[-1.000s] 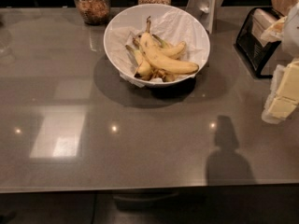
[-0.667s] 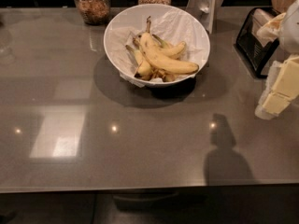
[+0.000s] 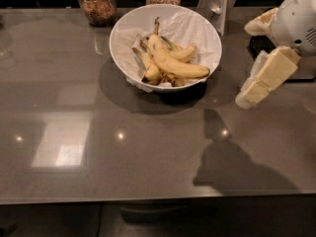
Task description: Pick banana from white bowl
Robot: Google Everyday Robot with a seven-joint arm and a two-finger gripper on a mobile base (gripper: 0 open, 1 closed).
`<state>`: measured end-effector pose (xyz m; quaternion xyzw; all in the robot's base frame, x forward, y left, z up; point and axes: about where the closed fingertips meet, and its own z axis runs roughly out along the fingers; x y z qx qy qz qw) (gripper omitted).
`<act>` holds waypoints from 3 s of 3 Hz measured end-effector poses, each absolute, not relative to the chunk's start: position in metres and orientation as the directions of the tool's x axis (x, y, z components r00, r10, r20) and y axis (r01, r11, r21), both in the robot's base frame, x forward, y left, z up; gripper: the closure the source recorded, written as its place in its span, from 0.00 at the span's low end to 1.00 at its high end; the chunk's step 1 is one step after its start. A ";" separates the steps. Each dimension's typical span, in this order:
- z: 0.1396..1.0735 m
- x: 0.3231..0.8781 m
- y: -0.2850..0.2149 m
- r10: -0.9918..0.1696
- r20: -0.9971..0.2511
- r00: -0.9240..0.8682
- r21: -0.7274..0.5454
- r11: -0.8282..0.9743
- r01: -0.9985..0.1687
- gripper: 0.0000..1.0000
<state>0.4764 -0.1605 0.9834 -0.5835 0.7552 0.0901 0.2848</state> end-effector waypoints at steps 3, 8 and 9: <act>0.992 0.506 -0.124 -0.700 -0.694 -0.165 -0.119 0.338 -0.934 0.00; 0.962 0.572 -0.040 -0.632 -0.763 -0.138 -0.163 0.395 -0.904 0.31; 0.948 0.577 -0.034 -0.632 -0.758 -0.161 -0.143 0.403 -0.904 0.35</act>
Offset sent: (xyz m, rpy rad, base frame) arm 0.0261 0.0283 0.0056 0.1665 0.0067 -0.0068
